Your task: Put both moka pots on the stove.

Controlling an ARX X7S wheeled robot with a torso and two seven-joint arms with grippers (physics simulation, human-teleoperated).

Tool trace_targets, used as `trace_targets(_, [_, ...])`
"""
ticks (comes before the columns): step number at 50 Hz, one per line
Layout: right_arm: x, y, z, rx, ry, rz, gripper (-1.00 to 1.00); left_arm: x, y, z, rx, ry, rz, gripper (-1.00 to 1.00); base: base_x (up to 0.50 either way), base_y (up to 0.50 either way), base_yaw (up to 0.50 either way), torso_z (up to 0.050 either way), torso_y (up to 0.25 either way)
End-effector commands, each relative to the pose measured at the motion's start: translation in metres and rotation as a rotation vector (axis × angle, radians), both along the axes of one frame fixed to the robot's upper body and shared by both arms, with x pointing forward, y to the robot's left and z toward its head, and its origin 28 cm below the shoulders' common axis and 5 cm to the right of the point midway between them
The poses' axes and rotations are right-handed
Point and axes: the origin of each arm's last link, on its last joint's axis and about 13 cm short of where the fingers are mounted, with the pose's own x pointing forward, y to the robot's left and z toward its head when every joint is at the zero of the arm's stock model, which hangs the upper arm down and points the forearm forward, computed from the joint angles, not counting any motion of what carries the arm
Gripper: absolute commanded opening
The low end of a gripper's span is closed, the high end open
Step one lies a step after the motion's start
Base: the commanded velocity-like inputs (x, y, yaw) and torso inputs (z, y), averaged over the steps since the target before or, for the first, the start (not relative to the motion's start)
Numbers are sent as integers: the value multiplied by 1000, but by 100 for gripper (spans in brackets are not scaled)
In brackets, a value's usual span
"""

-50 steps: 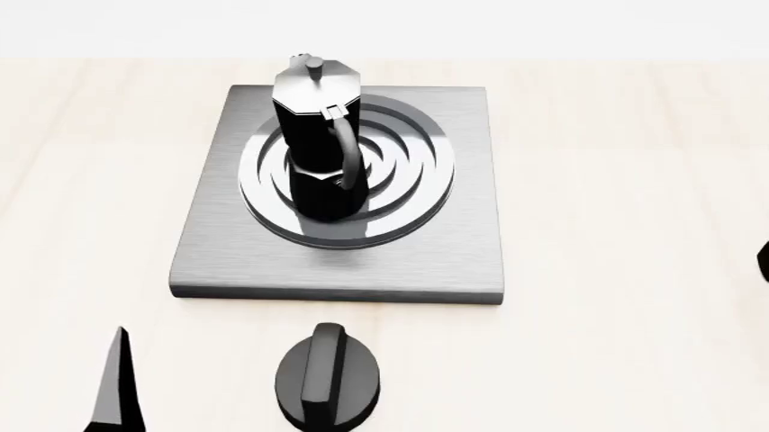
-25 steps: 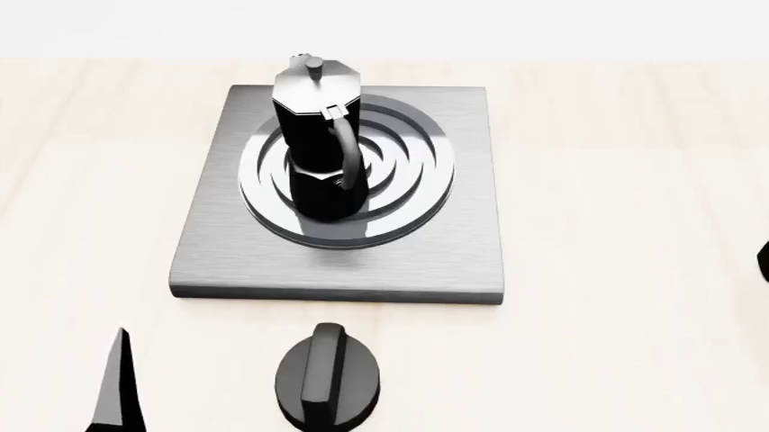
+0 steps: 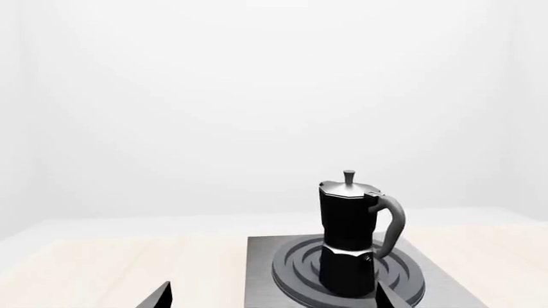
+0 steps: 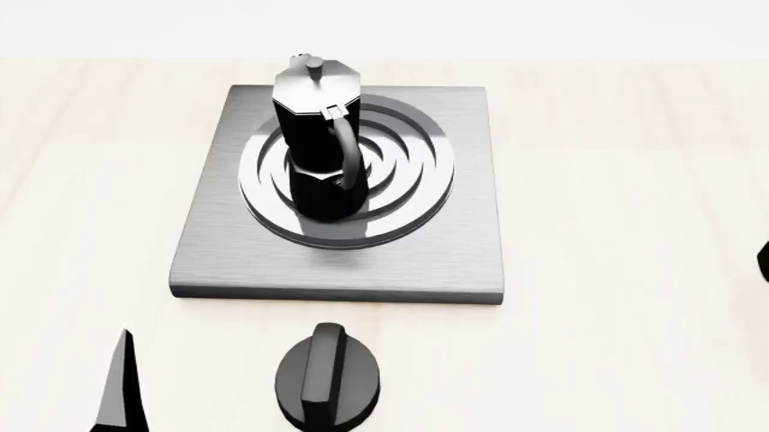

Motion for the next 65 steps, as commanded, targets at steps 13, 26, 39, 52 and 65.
trace_targets(13, [7, 1, -9, -3, 12, -44, 100, 0, 0, 0, 1, -1, 0, 100, 0, 0, 0, 0, 0])
trace_targets(26, [7, 2, -11, 8, 12, -51, -100, 1, 0, -1, 2, -1, 1, 100, 0, 0, 0, 0, 0])
trace_targets(39, [13, 8, -6, 9, -4, 1, -100, 0, 0, 0, 3, 0, -1, 100, 0, 0, 0, 0, 0])
trace_targets(52, [34, 29, 23, -10, -98, 116, -100, 0, 0, 0, 3, 1, 2, 100, 0, 0, 0, 0, 0])
trace_targets(65, [44, 53, 70, -32, -248, 221, -100, 0, 0, -1, 1, 2, 1, 100, 0, 0, 0, 0, 0])
